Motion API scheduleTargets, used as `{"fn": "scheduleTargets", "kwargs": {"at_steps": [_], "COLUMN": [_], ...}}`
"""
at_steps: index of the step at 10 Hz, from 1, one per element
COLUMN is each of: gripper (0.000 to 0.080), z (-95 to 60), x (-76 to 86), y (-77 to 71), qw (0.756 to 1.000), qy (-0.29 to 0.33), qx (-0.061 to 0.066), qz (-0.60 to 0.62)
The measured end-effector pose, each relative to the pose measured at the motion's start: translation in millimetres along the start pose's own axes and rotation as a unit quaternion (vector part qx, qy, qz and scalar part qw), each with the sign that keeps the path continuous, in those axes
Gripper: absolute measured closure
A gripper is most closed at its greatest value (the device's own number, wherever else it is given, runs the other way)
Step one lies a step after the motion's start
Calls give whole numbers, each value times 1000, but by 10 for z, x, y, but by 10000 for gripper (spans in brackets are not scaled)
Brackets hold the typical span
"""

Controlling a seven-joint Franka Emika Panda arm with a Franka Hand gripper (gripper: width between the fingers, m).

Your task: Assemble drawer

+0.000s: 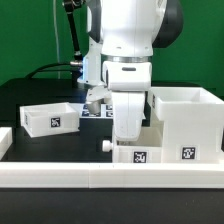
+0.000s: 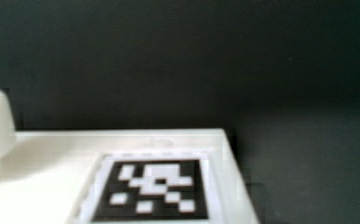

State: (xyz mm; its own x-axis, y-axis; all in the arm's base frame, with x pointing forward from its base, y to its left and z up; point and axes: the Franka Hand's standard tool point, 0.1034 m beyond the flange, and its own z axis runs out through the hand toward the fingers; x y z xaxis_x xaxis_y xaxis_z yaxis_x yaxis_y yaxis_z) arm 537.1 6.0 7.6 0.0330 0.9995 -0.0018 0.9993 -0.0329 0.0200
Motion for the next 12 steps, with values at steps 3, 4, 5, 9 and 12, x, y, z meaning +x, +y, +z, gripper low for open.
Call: {"fn": "scheduleTargets", "kwargs": {"at_steps": [3,4,5,9,12], "gripper": [488,306,201,153,151], "z": [-58,-84,-121,-453,-645], "x": [47,52,53,-43,-365], "y": [26,38,49,168,357], "qw": [1000,1000,1000,1000,1000], "qy": [-1,-2,-3,-11,-17], "qx": [-1,0,0,-13,-22], "qz": [0,-1,-1,2,-8]}}
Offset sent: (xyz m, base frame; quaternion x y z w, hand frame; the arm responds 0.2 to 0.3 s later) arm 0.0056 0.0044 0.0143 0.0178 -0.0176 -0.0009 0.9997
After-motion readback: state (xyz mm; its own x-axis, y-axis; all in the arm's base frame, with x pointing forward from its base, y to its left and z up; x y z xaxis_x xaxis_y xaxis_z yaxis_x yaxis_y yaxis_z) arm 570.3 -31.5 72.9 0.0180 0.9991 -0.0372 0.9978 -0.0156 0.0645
